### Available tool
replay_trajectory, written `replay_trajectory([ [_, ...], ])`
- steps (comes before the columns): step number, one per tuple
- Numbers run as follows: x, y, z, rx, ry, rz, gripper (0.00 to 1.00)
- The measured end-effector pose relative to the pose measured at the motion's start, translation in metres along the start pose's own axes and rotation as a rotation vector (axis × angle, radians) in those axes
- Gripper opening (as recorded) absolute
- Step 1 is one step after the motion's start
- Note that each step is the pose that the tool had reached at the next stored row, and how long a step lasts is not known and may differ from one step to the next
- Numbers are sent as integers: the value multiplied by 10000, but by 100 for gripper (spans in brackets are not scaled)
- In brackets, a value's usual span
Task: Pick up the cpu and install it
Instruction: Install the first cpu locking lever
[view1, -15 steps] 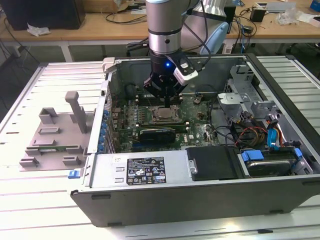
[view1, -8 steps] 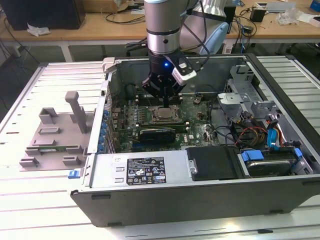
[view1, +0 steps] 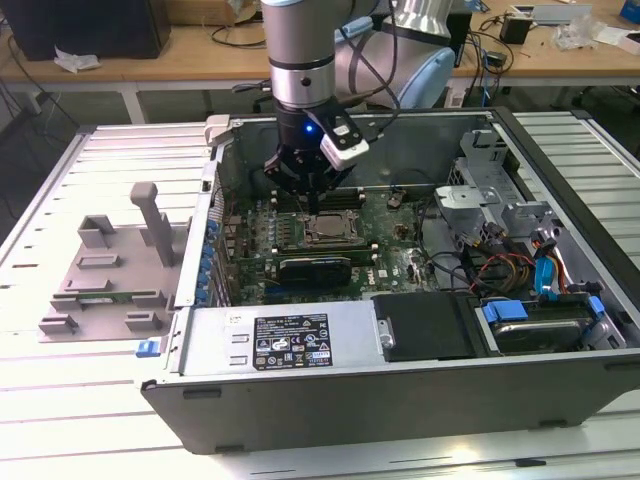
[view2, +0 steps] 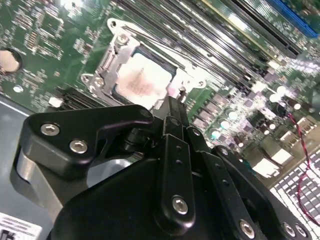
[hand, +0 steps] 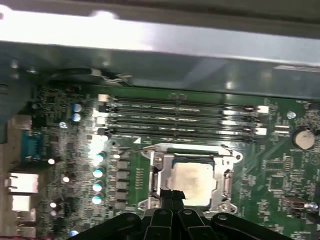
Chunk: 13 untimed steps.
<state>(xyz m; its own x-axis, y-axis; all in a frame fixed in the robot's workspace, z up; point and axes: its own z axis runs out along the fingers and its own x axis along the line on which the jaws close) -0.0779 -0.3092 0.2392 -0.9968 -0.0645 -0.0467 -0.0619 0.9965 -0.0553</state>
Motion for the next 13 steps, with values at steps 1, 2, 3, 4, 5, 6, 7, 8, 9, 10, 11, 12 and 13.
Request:
replay_trajectory([
  [1, 43, 5, -2, -1, 0, 0, 11],
  [2, 80, 10, -4, 0, 0, 0, 11],
  [3, 138, 19, -7, 0, 0, 2, 11],
  [4, 183, 26, -10, 0, 0, 2, 11],
  [5, 221, 31, -12, 0, 0, 3, 11],
  [6, 247, 35, -13, 0, 0, 4, 11],
  [7, 287, 41, -15, 0, 0, 4, 11],
  [8, 319, 45, -17, 0, 0, 6, 11],
  [9, 339, 47, -18, 0, 0, 7, 11],
  [10, 359, 48, -19, -4, 0, 7, 11],
  [11, 369, 49, -19, -26, -1, 7, 11],
  [12, 387, 50, -20, -104, -5, 11, 11],
  [13, 394, 50, -21, -168, -9, 14, 11],
])
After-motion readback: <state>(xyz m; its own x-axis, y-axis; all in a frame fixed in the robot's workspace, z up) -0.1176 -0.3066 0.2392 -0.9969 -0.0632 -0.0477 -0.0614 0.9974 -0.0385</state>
